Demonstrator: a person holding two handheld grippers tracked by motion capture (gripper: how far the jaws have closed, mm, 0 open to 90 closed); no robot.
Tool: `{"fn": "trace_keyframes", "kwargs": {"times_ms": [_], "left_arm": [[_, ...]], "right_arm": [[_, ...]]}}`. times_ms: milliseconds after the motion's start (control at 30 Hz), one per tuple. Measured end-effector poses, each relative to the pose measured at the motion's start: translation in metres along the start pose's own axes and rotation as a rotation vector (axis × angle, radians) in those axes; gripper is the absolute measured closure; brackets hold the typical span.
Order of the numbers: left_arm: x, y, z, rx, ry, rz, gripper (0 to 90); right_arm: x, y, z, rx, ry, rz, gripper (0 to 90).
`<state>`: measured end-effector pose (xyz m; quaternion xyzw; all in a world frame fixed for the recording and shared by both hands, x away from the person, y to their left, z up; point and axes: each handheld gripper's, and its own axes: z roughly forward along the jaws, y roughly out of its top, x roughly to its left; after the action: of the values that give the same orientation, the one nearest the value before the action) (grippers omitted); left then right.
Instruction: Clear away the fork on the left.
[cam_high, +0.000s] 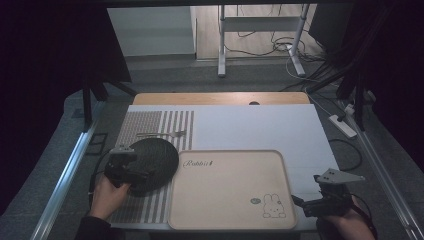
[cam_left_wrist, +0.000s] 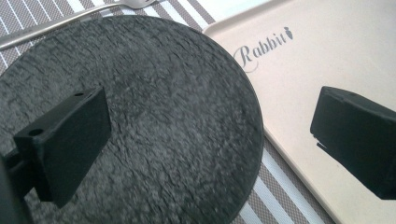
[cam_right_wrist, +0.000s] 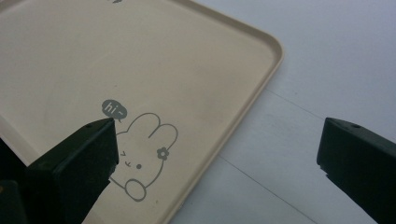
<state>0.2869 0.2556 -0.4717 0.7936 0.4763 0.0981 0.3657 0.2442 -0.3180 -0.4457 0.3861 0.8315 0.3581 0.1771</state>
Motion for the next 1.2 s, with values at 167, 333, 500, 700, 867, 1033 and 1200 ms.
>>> {"fn": "trace_keyframes", "kwargs": {"times_ms": [167,333,500,700,867,1033,1200], "left_arm": [[0.004,0.008,0.005,0.010,0.009,0.014,0.0],[0.012,0.017,0.012,0.010,0.005,0.010,0.0],[0.021,0.027,0.018,0.018,0.020,-0.011,0.0],[0.032,0.035,0.026,0.044,0.053,-0.039,0.0],[0.039,0.041,0.034,0.061,0.095,-0.045,0.0],[0.046,0.048,0.041,0.070,0.123,-0.055,0.0],[0.060,0.054,0.047,0.057,0.120,-0.096,0.0]], "right_arm": [[0.000,0.000,0.000,0.000,0.000,0.001,0.0],[0.000,0.000,0.000,0.001,0.000,0.000,0.0],[0.000,0.000,0.000,0.002,0.000,0.000,0.0],[0.000,0.000,0.000,0.001,0.001,0.000,0.0],[0.000,0.000,0.000,0.002,0.002,-0.001,0.0],[0.000,0.000,0.000,0.002,0.003,-0.001,0.0],[0.000,0.000,0.000,0.002,0.004,-0.002,0.0]]}}
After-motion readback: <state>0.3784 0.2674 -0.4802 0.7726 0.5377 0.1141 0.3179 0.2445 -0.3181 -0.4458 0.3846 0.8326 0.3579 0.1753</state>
